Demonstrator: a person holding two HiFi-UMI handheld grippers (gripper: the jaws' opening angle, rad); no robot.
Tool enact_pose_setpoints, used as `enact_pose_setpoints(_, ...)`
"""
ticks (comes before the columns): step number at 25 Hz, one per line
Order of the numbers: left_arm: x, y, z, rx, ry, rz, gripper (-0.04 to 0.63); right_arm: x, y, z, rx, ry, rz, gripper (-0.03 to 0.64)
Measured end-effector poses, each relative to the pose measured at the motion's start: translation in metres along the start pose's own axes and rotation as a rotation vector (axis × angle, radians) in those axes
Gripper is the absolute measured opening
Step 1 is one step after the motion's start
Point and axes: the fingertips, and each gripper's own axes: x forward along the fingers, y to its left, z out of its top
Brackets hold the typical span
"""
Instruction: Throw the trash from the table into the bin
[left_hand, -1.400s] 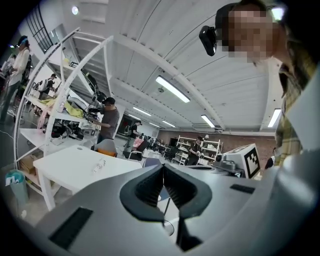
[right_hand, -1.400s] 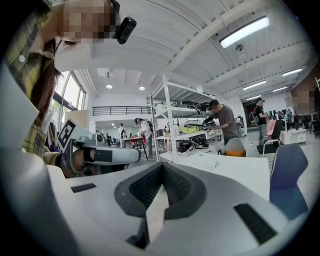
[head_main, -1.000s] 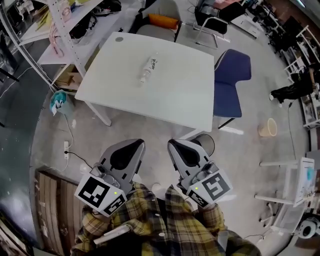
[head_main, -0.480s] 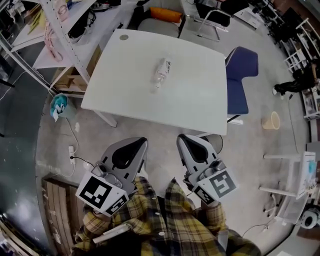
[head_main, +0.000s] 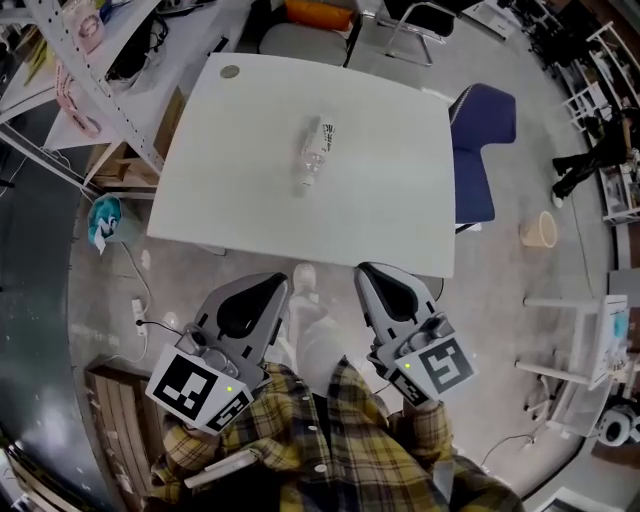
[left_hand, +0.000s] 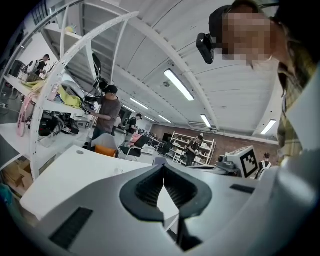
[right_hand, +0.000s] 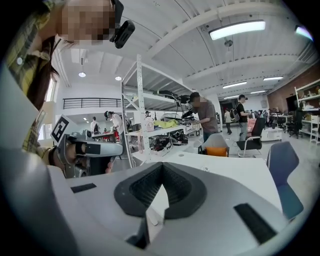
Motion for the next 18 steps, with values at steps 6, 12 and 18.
enact_pose_setpoints(6,0.041,0.035,0.025,0.015,-0.020,0.022,0.011,0.044,-0.038,0.013,-0.030,0.018,0.018,-0.002)
enact_pose_setpoints(12,0.096,0.063,0.058,0.044,-0.043,0.038,0.011,0.086,-0.087,0.040,-0.043,-0.004,0.049,-0.002)
enact_pose_setpoints(18,0.139,0.077,0.082,0.068,-0.058,0.063,0.011,0.113,-0.130,0.064,-0.064,-0.021,0.089,-0.002)
